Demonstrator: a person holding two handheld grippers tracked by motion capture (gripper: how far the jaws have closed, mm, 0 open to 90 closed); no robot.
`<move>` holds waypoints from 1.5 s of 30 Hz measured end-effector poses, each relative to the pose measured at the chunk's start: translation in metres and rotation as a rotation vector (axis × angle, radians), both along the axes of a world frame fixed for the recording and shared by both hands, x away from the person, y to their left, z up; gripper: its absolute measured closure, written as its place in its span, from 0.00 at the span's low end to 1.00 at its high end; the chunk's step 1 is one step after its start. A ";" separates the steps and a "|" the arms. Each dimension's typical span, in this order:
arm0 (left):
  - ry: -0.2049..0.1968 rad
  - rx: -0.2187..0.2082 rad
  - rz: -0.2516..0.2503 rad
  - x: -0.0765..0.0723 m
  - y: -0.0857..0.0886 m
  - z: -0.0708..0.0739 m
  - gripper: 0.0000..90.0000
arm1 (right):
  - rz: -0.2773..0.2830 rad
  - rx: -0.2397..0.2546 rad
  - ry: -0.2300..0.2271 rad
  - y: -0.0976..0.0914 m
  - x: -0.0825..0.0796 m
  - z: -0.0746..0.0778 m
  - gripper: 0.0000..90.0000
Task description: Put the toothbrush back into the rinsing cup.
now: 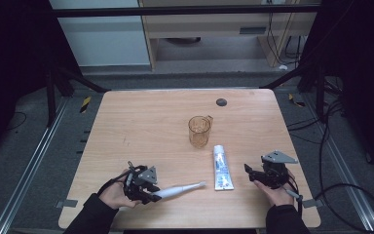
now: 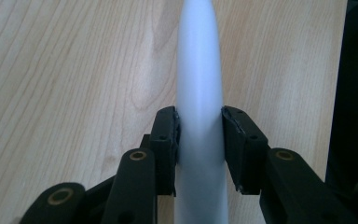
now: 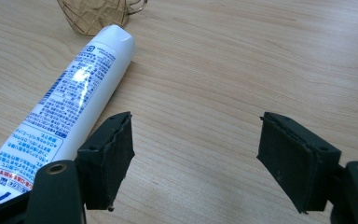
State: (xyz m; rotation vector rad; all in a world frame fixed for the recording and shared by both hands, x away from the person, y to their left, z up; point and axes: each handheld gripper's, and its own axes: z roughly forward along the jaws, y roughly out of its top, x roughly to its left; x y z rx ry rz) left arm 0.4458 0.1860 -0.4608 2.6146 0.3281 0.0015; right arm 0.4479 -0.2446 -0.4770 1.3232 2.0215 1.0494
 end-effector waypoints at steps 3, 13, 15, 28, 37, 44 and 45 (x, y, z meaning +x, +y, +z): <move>-0.004 0.023 0.002 0.001 0.005 -0.001 0.73 | 0.000 0.000 0.001 0.000 0.000 0.000 0.29; -0.018 0.035 0.010 0.003 0.017 -0.006 0.73 | 0.001 0.001 0.004 0.001 0.000 -0.001 0.29; -0.024 0.043 0.010 0.003 0.017 -0.007 0.73 | 0.005 -0.004 0.001 0.001 0.000 0.000 0.29; -0.007 0.015 0.037 0.004 0.014 -0.004 0.63 | 0.001 0.001 0.003 0.001 0.000 0.000 0.28; -0.032 -0.019 0.031 0.003 0.005 0.006 0.59 | -0.001 0.004 0.002 0.001 0.001 0.000 0.28; -0.045 -0.026 0.033 0.007 -0.005 0.010 0.54 | -0.001 0.004 0.001 0.001 0.001 0.000 0.28; -0.049 -0.036 0.036 0.007 -0.006 0.010 0.53 | -0.001 0.003 0.001 0.001 0.001 0.000 0.28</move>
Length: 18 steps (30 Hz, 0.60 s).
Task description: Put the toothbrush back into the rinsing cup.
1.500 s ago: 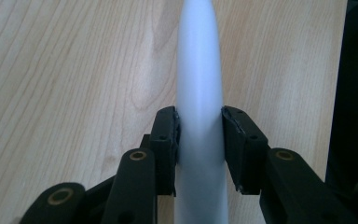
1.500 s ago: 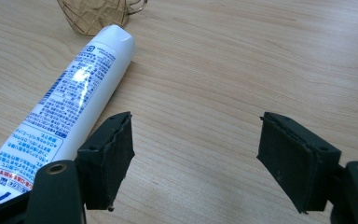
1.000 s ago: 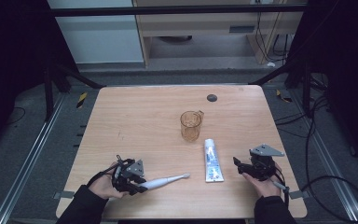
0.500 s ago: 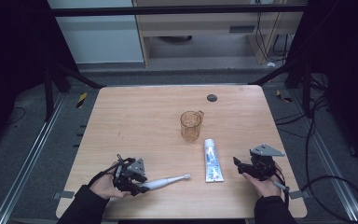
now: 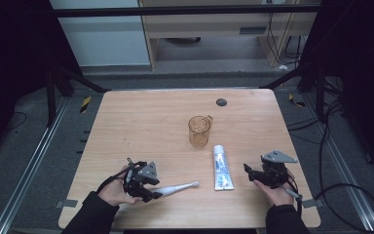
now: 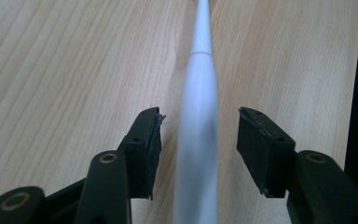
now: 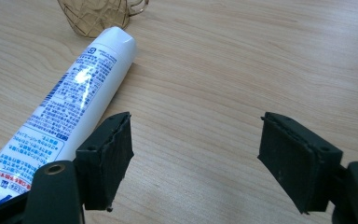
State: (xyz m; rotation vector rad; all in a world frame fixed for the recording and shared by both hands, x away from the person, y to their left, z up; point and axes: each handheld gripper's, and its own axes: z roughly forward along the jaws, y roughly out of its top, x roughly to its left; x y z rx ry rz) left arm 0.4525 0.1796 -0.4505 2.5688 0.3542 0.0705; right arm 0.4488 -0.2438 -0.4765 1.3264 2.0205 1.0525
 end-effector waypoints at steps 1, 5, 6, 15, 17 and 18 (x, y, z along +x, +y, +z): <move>-0.001 -0.005 0.001 0.000 -0.001 0.001 0.52 | 0.001 -0.001 0.000 0.000 0.000 0.000 0.28; -0.014 -0.005 -0.001 0.001 -0.007 0.004 0.51 | 0.001 0.000 0.001 0.000 0.000 0.000 0.28; -0.014 -0.001 -0.005 0.002 -0.008 0.005 0.50 | -0.002 0.003 0.003 0.000 0.000 0.000 0.28; -0.006 0.066 -0.003 0.005 -0.025 0.002 0.51 | -0.001 0.002 0.003 0.000 0.000 0.000 0.28; -0.006 0.074 0.003 0.006 -0.026 0.001 0.51 | 0.000 0.001 0.004 0.000 0.001 0.000 0.29; 0.001 0.085 -0.003 0.006 -0.027 0.001 0.51 | 0.000 0.001 0.004 0.000 0.001 0.000 0.29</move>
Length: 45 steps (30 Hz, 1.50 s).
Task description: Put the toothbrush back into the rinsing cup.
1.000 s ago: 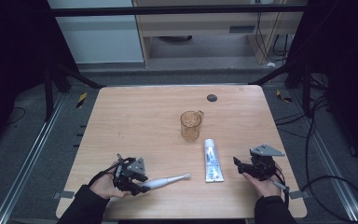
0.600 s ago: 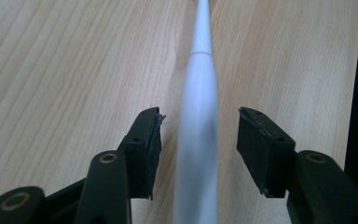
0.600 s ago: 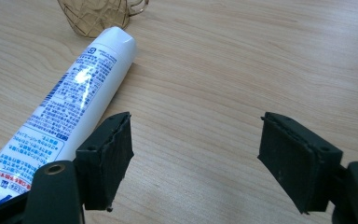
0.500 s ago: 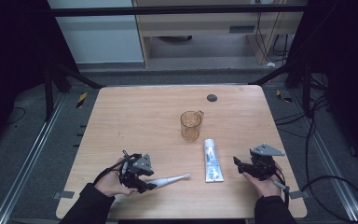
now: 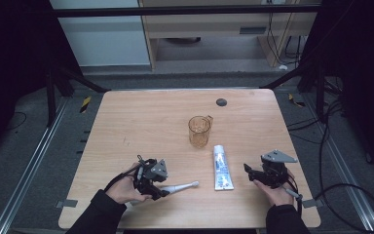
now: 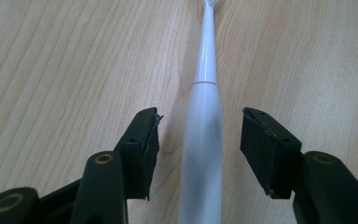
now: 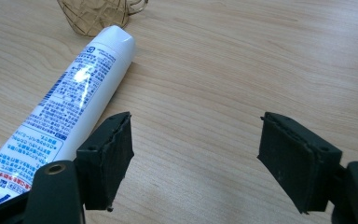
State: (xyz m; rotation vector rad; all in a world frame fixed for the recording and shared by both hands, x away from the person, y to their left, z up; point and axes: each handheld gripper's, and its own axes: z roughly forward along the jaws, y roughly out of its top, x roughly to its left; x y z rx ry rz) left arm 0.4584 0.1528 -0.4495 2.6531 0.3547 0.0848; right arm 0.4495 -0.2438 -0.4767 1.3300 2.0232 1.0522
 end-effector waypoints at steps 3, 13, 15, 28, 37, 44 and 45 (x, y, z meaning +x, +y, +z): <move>-0.001 0.023 -0.007 0.000 -0.002 -0.002 0.51 | 0.001 -0.001 0.000 0.000 0.000 0.000 0.29; 0.021 0.076 -0.016 -0.001 -0.010 -0.011 0.53 | 0.004 0.000 0.003 0.000 0.000 0.000 0.29; 0.028 0.085 -0.014 -0.002 -0.011 -0.012 0.54 | 0.008 -0.004 0.001 0.000 0.001 0.000 0.29; 0.047 0.125 -0.009 0.000 -0.012 -0.018 0.61 | 0.010 -0.005 0.002 0.001 0.001 0.000 0.29; 0.040 0.128 -0.002 0.001 -0.013 -0.018 0.67 | 0.009 -0.004 0.005 0.001 0.001 0.000 0.30; 0.027 0.136 -0.006 0.000 -0.014 -0.018 0.73 | 0.009 -0.005 0.001 0.001 0.001 0.000 0.30; 0.027 0.137 -0.007 0.000 -0.014 -0.018 0.73 | 0.009 -0.006 0.002 0.001 0.001 0.000 0.30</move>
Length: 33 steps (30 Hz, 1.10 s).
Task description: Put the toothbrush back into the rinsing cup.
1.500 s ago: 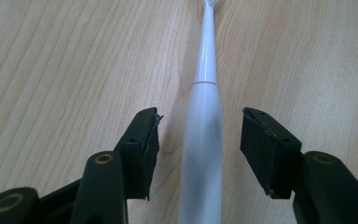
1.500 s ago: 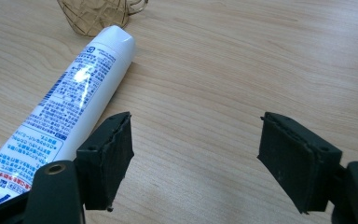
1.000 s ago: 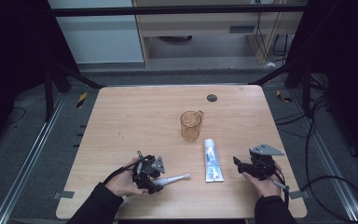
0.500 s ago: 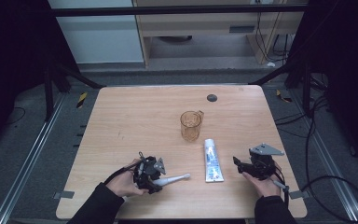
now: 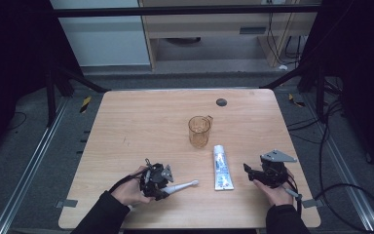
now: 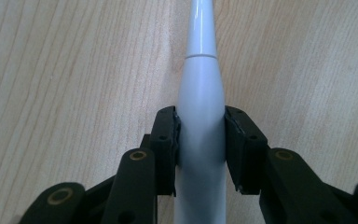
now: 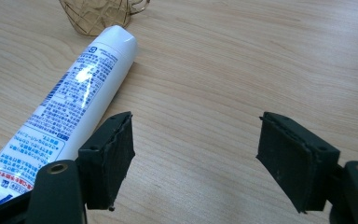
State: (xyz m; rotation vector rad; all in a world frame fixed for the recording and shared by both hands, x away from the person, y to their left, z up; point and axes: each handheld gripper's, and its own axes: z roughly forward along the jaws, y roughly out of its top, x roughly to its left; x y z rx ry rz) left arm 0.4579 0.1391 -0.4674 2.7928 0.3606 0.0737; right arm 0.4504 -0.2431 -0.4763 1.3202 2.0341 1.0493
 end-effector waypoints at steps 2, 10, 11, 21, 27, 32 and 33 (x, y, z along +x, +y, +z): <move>0.000 0.000 -0.001 0.000 0.000 0.000 0.73 | 0.000 -0.001 0.000 0.000 0.000 0.000 0.30; 0.017 -0.016 0.009 0.001 0.003 0.002 0.74 | -0.002 0.002 0.002 0.000 0.000 0.000 0.30; 0.017 -0.020 0.012 0.001 0.003 0.003 0.74 | -0.002 0.001 0.001 -0.001 0.000 0.000 0.30; -0.045 -0.133 0.117 0.004 0.019 0.031 0.74 | -0.006 0.002 0.001 -0.001 0.000 0.000 0.30; -0.114 -0.220 0.211 0.008 0.029 0.046 0.74 | -0.009 0.011 0.010 0.000 0.000 0.000 0.30; -0.195 -0.313 0.309 0.013 0.036 0.062 0.74 | -0.006 -0.003 0.000 0.000 0.000 -0.001 0.30; -0.214 -0.325 0.328 0.013 0.036 0.063 0.74 | -0.008 -0.001 -0.001 0.000 0.000 -0.001 0.30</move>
